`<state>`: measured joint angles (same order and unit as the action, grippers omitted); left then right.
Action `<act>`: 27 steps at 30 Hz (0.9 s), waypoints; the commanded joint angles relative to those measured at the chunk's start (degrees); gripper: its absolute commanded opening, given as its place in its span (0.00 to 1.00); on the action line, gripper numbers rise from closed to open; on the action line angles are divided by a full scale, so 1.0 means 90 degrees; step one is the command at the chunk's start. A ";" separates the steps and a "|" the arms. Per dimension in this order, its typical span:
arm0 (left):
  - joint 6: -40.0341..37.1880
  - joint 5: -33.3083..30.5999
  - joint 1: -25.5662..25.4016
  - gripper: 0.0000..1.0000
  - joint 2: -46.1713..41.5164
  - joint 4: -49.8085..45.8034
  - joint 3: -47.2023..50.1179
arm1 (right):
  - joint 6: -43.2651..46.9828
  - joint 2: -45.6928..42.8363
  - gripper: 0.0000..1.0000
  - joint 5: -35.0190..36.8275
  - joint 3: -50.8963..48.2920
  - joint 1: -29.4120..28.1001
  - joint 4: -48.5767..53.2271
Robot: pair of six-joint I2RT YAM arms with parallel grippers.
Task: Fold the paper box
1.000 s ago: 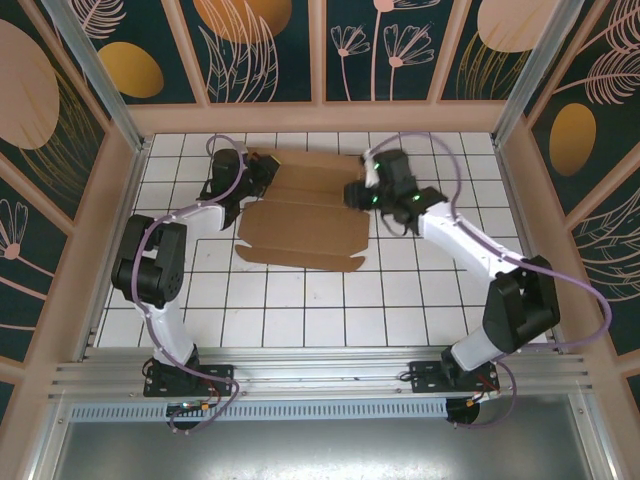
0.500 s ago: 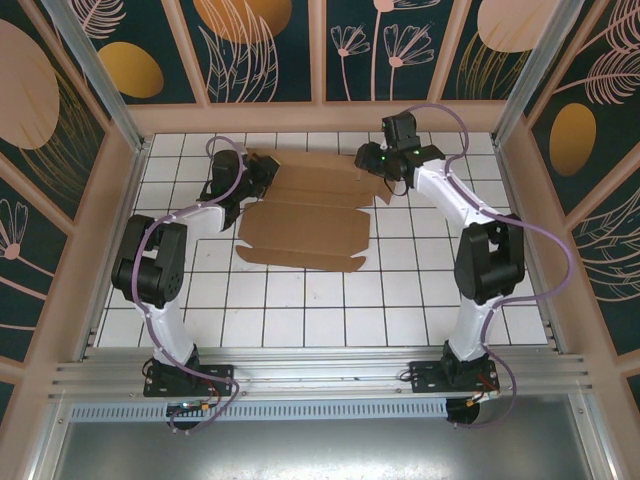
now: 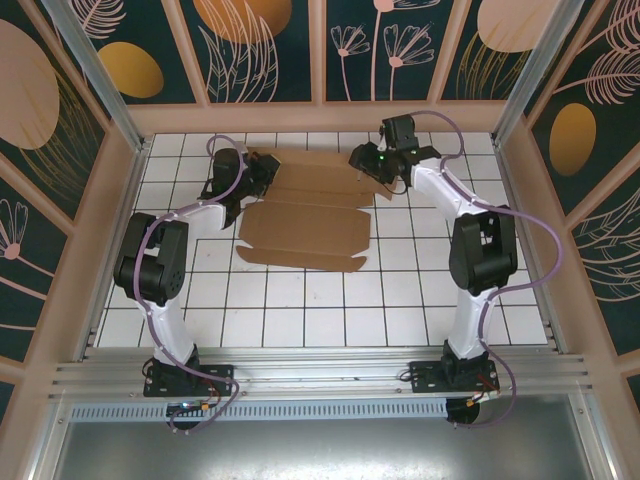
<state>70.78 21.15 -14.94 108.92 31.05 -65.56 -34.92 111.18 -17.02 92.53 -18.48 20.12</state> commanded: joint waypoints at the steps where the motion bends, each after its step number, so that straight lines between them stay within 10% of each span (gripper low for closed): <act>1: 0.0011 0.0157 -0.0017 0.00 0.0117 -0.0021 -0.0091 | -0.0607 -0.0127 0.50 -0.0877 -0.0450 0.0134 -0.1203; 19: 0.0180 0.0159 -0.0025 0.00 0.0056 0.0111 0.0048 | -0.2137 -0.0355 0.03 -0.2147 -0.2127 0.0491 -0.4221; 27: 0.0118 0.0073 -0.0020 0.00 -0.0052 -0.0051 0.0029 | -0.0811 -0.0887 0.44 -0.1238 -0.2091 0.0490 -0.2851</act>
<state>72.29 21.82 -14.92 109.16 31.48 -65.58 -49.30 108.66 -32.67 74.11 -14.22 -11.03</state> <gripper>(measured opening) 0.051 0.422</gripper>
